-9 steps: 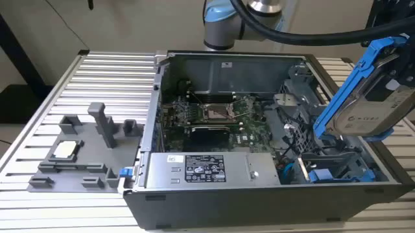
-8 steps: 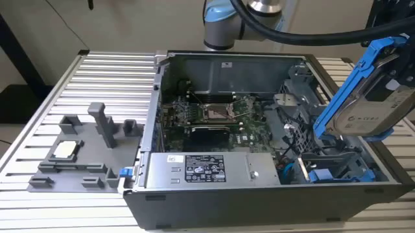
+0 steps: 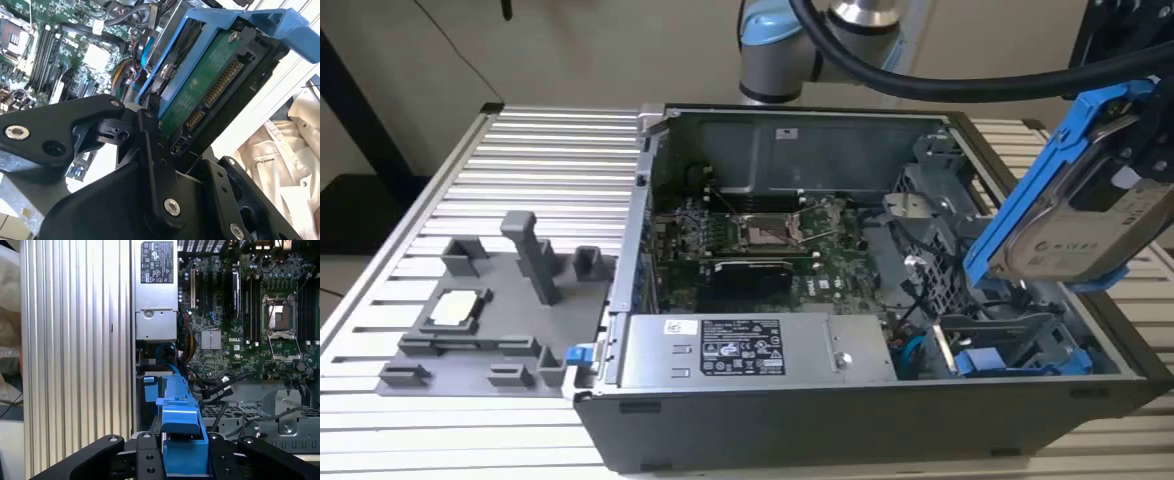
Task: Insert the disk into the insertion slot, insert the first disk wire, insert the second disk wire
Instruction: 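Insert the disk into the insertion slot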
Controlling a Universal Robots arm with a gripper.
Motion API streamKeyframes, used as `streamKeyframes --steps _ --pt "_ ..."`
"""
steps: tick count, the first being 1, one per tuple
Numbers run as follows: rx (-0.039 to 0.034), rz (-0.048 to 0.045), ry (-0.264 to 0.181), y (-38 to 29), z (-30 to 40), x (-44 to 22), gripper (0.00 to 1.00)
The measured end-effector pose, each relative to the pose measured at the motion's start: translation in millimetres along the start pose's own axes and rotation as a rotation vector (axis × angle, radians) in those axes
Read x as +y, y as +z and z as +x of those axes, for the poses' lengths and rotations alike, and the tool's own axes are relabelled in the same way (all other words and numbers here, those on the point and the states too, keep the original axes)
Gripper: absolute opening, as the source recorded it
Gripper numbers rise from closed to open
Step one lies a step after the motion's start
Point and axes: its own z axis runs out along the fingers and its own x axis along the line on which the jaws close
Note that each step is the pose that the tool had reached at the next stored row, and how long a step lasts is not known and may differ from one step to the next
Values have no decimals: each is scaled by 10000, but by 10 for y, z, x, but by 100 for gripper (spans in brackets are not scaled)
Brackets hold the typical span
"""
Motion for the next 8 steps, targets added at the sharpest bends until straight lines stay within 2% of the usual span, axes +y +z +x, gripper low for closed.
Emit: streamKeyframes --steps 8 --pt "2 10 0 74 0 -3 33"
